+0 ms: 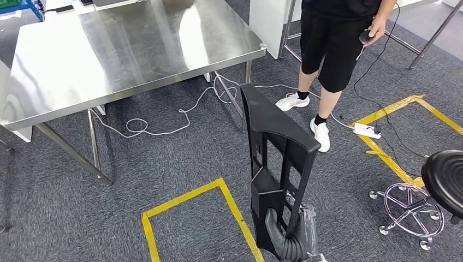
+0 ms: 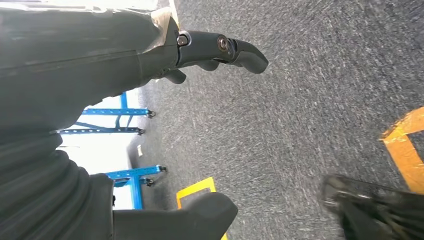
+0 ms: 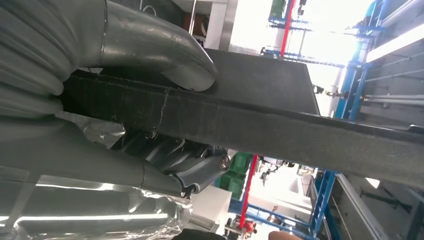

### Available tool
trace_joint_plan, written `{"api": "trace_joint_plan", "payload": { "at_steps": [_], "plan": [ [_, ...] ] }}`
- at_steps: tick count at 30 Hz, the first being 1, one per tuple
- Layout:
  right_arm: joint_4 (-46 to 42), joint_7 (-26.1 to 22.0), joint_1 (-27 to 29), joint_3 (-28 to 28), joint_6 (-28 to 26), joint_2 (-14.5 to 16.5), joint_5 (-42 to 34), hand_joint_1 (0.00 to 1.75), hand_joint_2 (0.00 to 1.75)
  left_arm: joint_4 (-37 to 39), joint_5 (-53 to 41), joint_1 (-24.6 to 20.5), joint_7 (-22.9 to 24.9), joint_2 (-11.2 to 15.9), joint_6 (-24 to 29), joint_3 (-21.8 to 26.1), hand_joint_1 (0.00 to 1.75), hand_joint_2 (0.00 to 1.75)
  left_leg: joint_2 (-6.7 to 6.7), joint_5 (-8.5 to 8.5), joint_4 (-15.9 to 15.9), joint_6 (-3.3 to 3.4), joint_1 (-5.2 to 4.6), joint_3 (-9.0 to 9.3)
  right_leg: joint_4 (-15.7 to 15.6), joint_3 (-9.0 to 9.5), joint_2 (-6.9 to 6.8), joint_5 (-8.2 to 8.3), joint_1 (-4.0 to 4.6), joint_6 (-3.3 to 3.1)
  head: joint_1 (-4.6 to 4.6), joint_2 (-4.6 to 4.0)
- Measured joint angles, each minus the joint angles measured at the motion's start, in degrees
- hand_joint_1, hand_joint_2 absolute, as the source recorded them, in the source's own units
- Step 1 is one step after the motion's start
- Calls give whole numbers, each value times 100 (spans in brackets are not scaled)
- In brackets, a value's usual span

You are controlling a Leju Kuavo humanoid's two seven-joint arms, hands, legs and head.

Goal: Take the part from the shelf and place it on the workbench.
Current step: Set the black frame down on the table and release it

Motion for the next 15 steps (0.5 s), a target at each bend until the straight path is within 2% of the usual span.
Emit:
{"api": "trace_joint_plan", "payload": {
  "at_steps": [1,3,4,5,7,9,10,11,13,14,15],
  "plan": [
    [1,-3,2,0,-4,-3,-3,175,175,0,-4,1,2,1,-1,0,0,175,1,137,-171,0,8,-10,0,51,11,-42,0,10,-1,0],
    [1,-7,4,0,-12,-5,-4,175,175,0,-10,-1,3,3,-2,0,0,175,9,663,-870,40,10,185,-3,165,25,-136,4,47,-3,0],
    [3,-9,4,0,-14,-7,-5,175,175,0,-12,-4,2,4,-3,0,0,175,12,783,-1157,73,-5,293,-6,207,35,-185,15,78,-3,0],
    [5,-11,4,1,-15,-7,-6,175,175,-1,-13,-8,2,5,-5,0,0,175,15,823,-1338,109,-26,376,-16,235,41,-232,25,116,-5,0],
    [10,-17,8,2,-18,-9,-8,175,175,-3,-14,-12,2,8,-6,0,0,175,4,727,-1423,200,-65,465,31,332,52,-255,54,218,-9,0],
    [10,-22,7,5,-24,-13,-7,175,175,-5,-15,-17,4,8,-4,0,0,175,2,806,-1493,293,-56,624,195,372,37,-281,69,302,-16,-1],
    [11,-25,0,8,-32,-15,-5,175,175,-5,-16,-27,4,9,-3,1,0,175,8,826,-1505,326,-47,697,376,288,26,-324,72,313,-12,-1],
    [11,-26,-9,11,-42,-17,-5,175,175,-5,-18,-37,4,10,-1,1,0,175,12,825,-1513,345,-37,752,658,124,13,-405,69,310,1,-1],
    [13,-29,-17,18,-69,-25,-3,175,175,-4,-21,-49,3,15,20,2,0,175,4,785,-1508,369,-46,780,1358,-351,2,-664,66,273,25,0],
    [15,-32,-15,22,-79,-33,-2,175,175,-4,-20,-48,2,15,45,2,0,175,-14,757,-1507,374,-52,793,1595,-566,1,-785,66,274,31,0],
    [18,-34,-12,27,-89,-41,1,175,175,-4,-20,-46,2,13,75,2,0,175,-42,724,-1506,376,-58,819,1658,-697,1,-826,67,287,31,0]
  ]
}}
